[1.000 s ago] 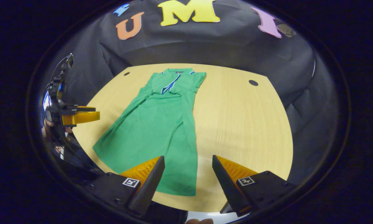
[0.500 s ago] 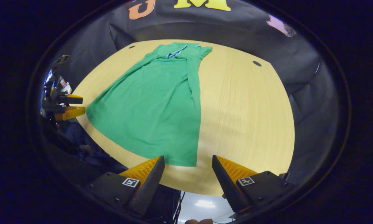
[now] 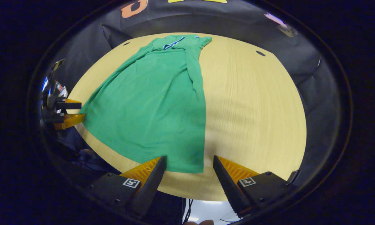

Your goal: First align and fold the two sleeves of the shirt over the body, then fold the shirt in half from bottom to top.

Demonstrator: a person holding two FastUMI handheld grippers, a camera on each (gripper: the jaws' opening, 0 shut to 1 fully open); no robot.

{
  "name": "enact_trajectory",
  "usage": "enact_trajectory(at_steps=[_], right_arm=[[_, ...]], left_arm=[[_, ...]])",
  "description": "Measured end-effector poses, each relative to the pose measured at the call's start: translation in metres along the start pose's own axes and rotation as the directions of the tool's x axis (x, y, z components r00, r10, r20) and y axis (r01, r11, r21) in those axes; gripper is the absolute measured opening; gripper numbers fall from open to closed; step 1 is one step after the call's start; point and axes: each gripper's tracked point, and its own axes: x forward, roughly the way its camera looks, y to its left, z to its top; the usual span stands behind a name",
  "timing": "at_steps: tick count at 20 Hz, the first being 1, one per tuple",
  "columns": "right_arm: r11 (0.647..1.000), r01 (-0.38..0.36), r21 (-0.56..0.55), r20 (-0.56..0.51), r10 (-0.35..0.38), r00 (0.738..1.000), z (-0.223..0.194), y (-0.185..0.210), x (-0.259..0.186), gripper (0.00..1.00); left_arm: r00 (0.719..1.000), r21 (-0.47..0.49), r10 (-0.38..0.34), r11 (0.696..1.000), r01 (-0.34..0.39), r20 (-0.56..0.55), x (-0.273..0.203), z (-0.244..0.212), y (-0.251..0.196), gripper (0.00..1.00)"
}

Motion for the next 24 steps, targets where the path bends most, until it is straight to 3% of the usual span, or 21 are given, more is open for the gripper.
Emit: enact_trajectory(at_steps=[1, 3, 5, 6, 7, 8, 10, 11, 13, 14, 15, 16, 24], right_arm=[[1.0, 0.001, -0.006, -0.009, -0.001, 1.0, -0.002, 0.002, 0.002, 0.98], [0.999, 0.018, -0.028, -0.006, -0.018, 1.0, -0.001, 0.003, 0.004, 0.94], [1.0, 0.023, -0.019, -0.014, -0.023, 1.0, -0.001, 0.004, 0.005, 0.98], [1.0, 0.026, -0.01, -0.016, -0.026, 1.0, 0.0, 0.004, 0.005, 0.93], [1.0, 0.028, -0.004, -0.023, -0.028, 0.999, 0.0, 0.005, 0.005, 0.95], [1.0, 0.03, 0.002, -0.028, -0.03, 0.999, 0.001, 0.005, 0.005, 0.87], [1.0, 0.03, 0.006, -0.046, -0.03, 0.998, 0.001, 0.009, 0.005, 0.64], [1.0, 0.023, 0.016, -0.049, -0.022, 0.999, 0.002, 0.011, 0.005, 0.5], [0.999, 0.019, 0.032, -0.063, -0.017, 0.998, 0.003, 0.014, 0.007, 0.22], [0.999, 0.015, 0.034, -0.07, -0.012, 0.997, 0.004, 0.015, 0.006, 0.15], [0.998, 0.008, 0.058, -0.062, -0.005, 0.998, 0.006, 0.014, 0.006, 0.16], [0.996, 0.001, 0.084, -0.064, 0.005, 0.998, 0.006, 0.014, 0.006, 0.03], [0.94, -0.159, 0.302, -0.008, 0.169, 0.986, 0.029, 0.012, -0.025, 0.02]], left_arm=[[1.0, 0.004, 0.005, 1.0, -0.005, -0.003, 0.002, 0.0, -0.001, 0.98], [1.0, 0.008, 0.016, 1.0, -0.016, -0.016, 0.007, -0.008, 0.0, 0.98], [1.0, 0.018, 0.023, 1.0, -0.023, -0.007, 0.01, -0.008, 0.0, 0.98], [1.0, 0.008, 0.028, 1.0, -0.028, -0.003, 0.009, -0.006, -0.001, 0.97], [0.999, -0.014, 0.036, 0.999, -0.036, -0.004, 0.01, -0.007, 0.0, 0.97], [0.999, -0.032, 0.04, 0.999, -0.04, -0.002, 0.011, -0.007, 0.001, 1.0], [0.999, -0.051, 0.048, 0.998, -0.047, 0.001, 0.011, -0.008, 0.001, 0.96], [0.999, -0.063, 0.043, 0.997, -0.042, 0.006, 0.011, -0.007, 0.0, 0.89], [0.999, -0.094, 0.032, 0.995, -0.03, 0.019, 0.012, -0.006, 0.002, 0.54], [1.0, -0.133, 0.001, 0.991, 0.003, 0.028, 0.011, -0.004, -0.002, 0.37], [0.999, -0.184, -0.035, 0.982, 0.041, 0.034, 0.01, -0.004, -0.009, 0.19], [0.995, -0.247, -0.095, 0.964, 0.101, 0.039, 0.01, -0.004, -0.018, 0.07], [0.987, -0.255, -0.134, 0.955, 0.153, 0.093, -0.019, 0.029, -0.017, 0.03]])
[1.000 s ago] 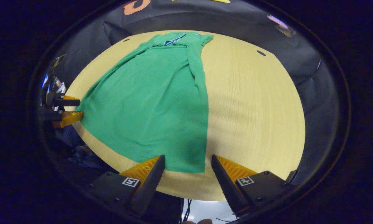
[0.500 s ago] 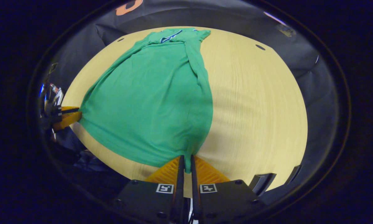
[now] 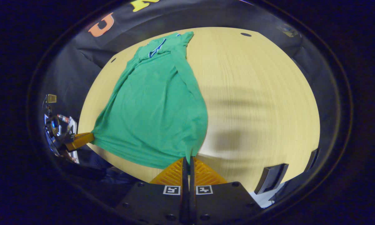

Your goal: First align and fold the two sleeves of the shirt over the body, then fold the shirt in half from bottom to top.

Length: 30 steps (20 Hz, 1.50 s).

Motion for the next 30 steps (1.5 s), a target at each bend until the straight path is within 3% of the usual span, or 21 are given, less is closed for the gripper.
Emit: enact_trajectory(at_steps=[9, 20, 24, 30], right_arm=[[0.994, -0.11, 0.023, 0.124, 0.107, 0.987, 0.086, 0.027, -0.038, 0.03], [0.983, -0.184, 0.002, 0.223, 0.179, 0.958, 0.211, 0.046, -0.061, 0.03], [0.984, -0.174, -0.042, 0.271, 0.179, 0.946, 0.271, 0.05, -0.056, 0.03], [0.987, -0.154, -0.051, 0.33, 0.163, 0.93, 0.353, 0.049, -0.028, 0.03]], left_arm=[[0.994, 0.062, -0.036, 0.998, 0.03, 0.103, -0.023, 0.084, -0.007, 0.03], [0.981, 0.1, -0.07, 0.994, 0.052, 0.182, -0.023, 0.203, 0.0, 0.03], [0.97, 0.066, -0.1, 0.994, 0.088, 0.223, -0.012, 0.267, 0.004, 0.04], [0.956, 0.101, -0.096, 0.992, 0.07, 0.278, 0.03, 0.362, 0.025, 0.03]])
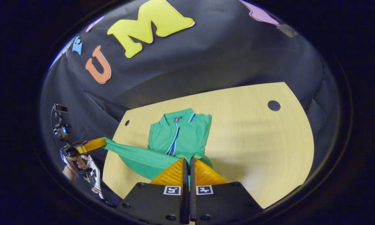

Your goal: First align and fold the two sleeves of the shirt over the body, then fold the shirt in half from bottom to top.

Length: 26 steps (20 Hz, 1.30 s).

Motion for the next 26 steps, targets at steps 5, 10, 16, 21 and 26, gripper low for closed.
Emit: enact_trajectory(at_steps=[5, 10, 16, 21, 26], right_arm=[[1.0, -0.008, 0.021, 0.075, 0.007, 0.997, 0.061, -0.006, 0.048, 0.01], [1.0, -0.009, 0.019, 0.109, 0.007, 0.994, 0.089, -0.021, 0.113, 0.03], [0.999, 0.01, 0.042, 0.111, -0.015, 0.994, 0.092, -0.039, 0.189, 0.03], [0.997, 0.074, -0.016, 0.135, -0.071, 0.988, 0.095, -0.047, 0.216, 0.04], [0.988, 0.154, 0.004, 0.185, -0.152, 0.971, 0.107, -0.065, 0.207, 0.25]], left_arm=[[1.0, -0.001, 0.019, 1.0, -0.019, 0.002, 0.056, 0.031, 0.029, 0.03], [0.999, -0.07, 0.033, 0.997, -0.031, 0.033, 0.117, 0.046, 0.07, 0.03], [0.993, -0.123, 0.114, 0.986, -0.11, 0.019, 0.191, 0.029, 0.118, 0.03], [0.981, -0.095, 0.191, 0.977, -0.192, -0.021, 0.216, 0.012, 0.136, 0.04], [0.968, -0.019, 0.244, 0.97, -0.243, 0.06, 0.211, 0.039, 0.141, 0.16]])
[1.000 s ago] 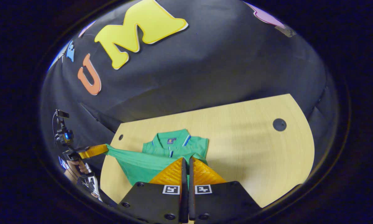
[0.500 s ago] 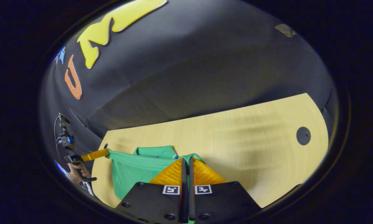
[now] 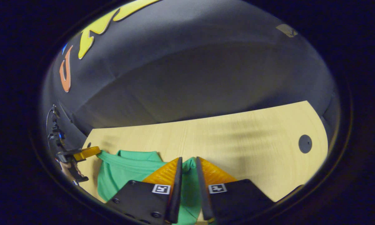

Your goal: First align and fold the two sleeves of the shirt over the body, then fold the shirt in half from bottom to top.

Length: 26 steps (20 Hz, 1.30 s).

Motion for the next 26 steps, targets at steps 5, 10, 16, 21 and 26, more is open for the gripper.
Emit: enact_trajectory(at_steps=[5, 10, 16, 21, 26], right_arm=[[0.996, 0.089, -0.019, 0.09, -0.087, 0.992, 0.022, -0.011, -0.053, 0.89], [0.975, 0.201, -0.095, 0.265, -0.17, 0.949, 0.038, 0.0, -0.182, 0.95], [0.969, 0.222, -0.103, 0.452, -0.154, 0.879, 0.03, 0.053, -0.35, 0.95], [0.976, 0.179, -0.123, 0.55, -0.083, 0.831, -0.017, 0.102, -0.442, 0.92], [0.967, 0.189, -0.173, 0.61, -0.045, 0.791, -0.077, 0.127, -0.488, 0.92]], left_arm=[[0.998, 0.012, 0.047, 0.999, -0.048, 0.044, -0.049, 0.027, 0.004, 0.77], [0.965, 0.031, 0.096, 0.994, -0.107, 0.244, -0.165, 0.083, -0.008, 0.99], [0.901, 0.057, 0.072, 0.993, -0.106, 0.427, -0.322, 0.102, -0.069, 0.99], [0.827, 0.093, 0.046, 0.989, -0.117, 0.56, -0.436, 0.079, -0.125, 0.98], [0.811, 0.069, 0.086, 0.986, -0.154, 0.578, -0.479, 0.019, -0.143, 0.98]])
